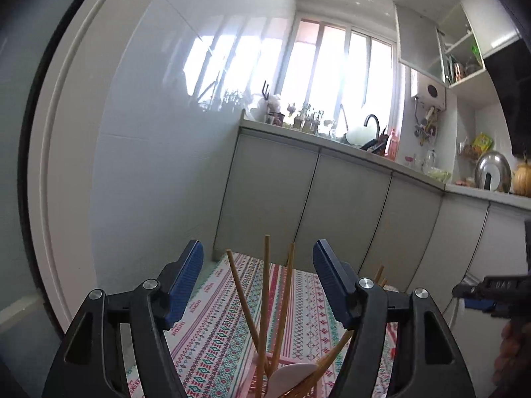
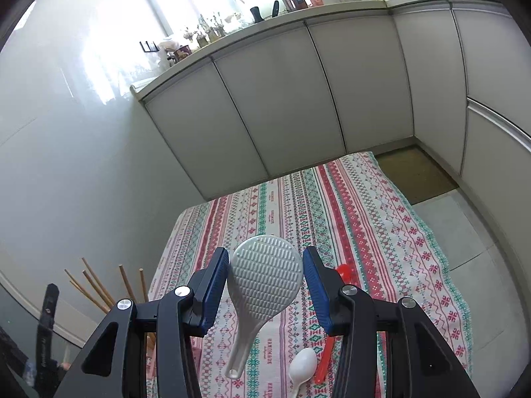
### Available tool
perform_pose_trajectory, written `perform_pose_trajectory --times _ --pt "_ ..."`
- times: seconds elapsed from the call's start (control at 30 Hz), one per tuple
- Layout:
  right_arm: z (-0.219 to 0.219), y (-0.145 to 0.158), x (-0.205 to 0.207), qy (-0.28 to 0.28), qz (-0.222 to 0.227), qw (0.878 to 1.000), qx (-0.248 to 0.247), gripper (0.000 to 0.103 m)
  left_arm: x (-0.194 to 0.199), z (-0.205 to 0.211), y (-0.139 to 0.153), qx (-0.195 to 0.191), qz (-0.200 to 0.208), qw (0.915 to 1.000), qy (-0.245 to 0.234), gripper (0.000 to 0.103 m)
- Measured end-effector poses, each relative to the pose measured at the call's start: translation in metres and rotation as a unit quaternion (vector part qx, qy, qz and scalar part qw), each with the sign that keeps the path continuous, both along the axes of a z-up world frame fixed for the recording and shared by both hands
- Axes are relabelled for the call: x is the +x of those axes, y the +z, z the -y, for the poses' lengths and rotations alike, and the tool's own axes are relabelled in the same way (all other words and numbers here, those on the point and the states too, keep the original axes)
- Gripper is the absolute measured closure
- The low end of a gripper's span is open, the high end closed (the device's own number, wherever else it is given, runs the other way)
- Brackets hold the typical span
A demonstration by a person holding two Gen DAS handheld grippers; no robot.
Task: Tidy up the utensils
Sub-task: 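Carry the rice paddle with both tools toward the pink basket, then lower the rice paddle into the pink basket and open both tools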
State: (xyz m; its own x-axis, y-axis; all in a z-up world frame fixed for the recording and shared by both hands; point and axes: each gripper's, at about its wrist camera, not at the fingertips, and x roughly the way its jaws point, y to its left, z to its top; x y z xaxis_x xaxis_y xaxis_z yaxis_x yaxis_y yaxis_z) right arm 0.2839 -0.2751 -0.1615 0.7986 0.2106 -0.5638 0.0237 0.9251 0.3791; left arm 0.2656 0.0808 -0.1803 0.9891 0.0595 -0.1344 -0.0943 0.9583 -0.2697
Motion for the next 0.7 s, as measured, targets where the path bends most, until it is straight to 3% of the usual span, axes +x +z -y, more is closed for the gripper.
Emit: perform_pose_trajectory --times 0.1,0.2,0.3,0.4,0.5,0.7 --pt "-0.003 0.004 -0.003 0.003 0.007 1.000 0.004 0.056 -0.010 -0.016 0.014 -0.039 -0.018 0.9991 -0.004 0.031" --pt "-0.010 0.009 -0.008 0.009 0.021 1.000 0.012 0.056 -0.009 -0.028 0.021 -0.057 -0.082 0.9949 -0.010 0.026" --pt "-0.025 0.018 -0.019 0.004 0.055 0.998 0.013 0.056 -0.003 -0.039 0.019 -0.083 -0.163 0.9831 -0.015 0.026" --pt "-0.044 0.033 -0.038 -0.010 0.111 0.994 0.006 0.056 -0.001 -0.053 0.014 -0.111 -0.208 0.9718 -0.004 0.026" --pt "-0.069 0.042 -0.058 -0.028 0.160 0.987 -0.006 0.056 0.004 -0.064 0.008 -0.131 -0.239 0.9620 0.004 0.026" --pt "-0.126 0.031 -0.075 -0.024 0.202 0.978 -0.041 0.056 0.010 -0.075 -0.006 -0.140 -0.272 0.9520 0.007 0.026"
